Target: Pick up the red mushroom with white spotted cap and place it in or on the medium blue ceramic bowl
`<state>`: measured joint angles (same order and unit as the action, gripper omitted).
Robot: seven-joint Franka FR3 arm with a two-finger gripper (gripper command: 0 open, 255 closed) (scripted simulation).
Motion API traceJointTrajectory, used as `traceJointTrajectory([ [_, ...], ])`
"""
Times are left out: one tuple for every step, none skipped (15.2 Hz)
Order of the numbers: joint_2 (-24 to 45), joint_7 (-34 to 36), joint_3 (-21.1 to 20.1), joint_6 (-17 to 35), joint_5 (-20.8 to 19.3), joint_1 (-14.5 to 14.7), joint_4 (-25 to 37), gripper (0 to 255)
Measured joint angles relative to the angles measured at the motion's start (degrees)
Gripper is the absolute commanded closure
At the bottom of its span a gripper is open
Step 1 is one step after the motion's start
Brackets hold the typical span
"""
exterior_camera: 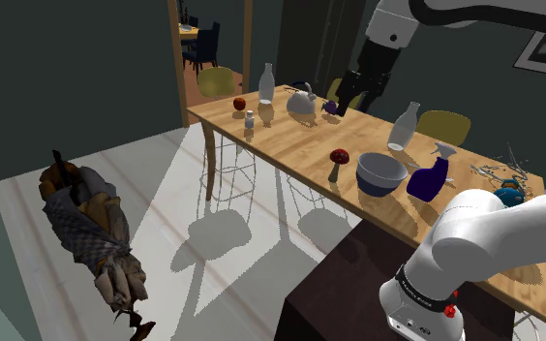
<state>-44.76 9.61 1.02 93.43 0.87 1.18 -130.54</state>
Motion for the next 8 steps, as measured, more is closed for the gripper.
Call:
traceJointTrajectory([
  [0.0, 0.0, 0.0, 0.0, 0.0, 0.0, 0.0, 0],
  [0.3, -0.9, 0.6, 0.4, -0.4, 0.0, -0.4, 0],
  [0.8, -2.2, 1.4, 0.7, -0.8, -0.1, -0.8, 0],
  [1.5, -3.7, 2.4, 1.3, -1.5, -0.1, -1.3, 0],
  [2.2, -5.3, 3.3, 2.2, -2.1, -0.1, -2.0, 0],
  [2.8, -7.0, 4.4, 2.8, -2.7, -0.2, -2.7, 0],
  [3.7, -8.9, 5.5, 3.5, -3.4, -0.3, -3.1, 0],
  [4.9, -10.7, 6.7, 4.4, -4.1, -0.3, -3.4, 0],
])
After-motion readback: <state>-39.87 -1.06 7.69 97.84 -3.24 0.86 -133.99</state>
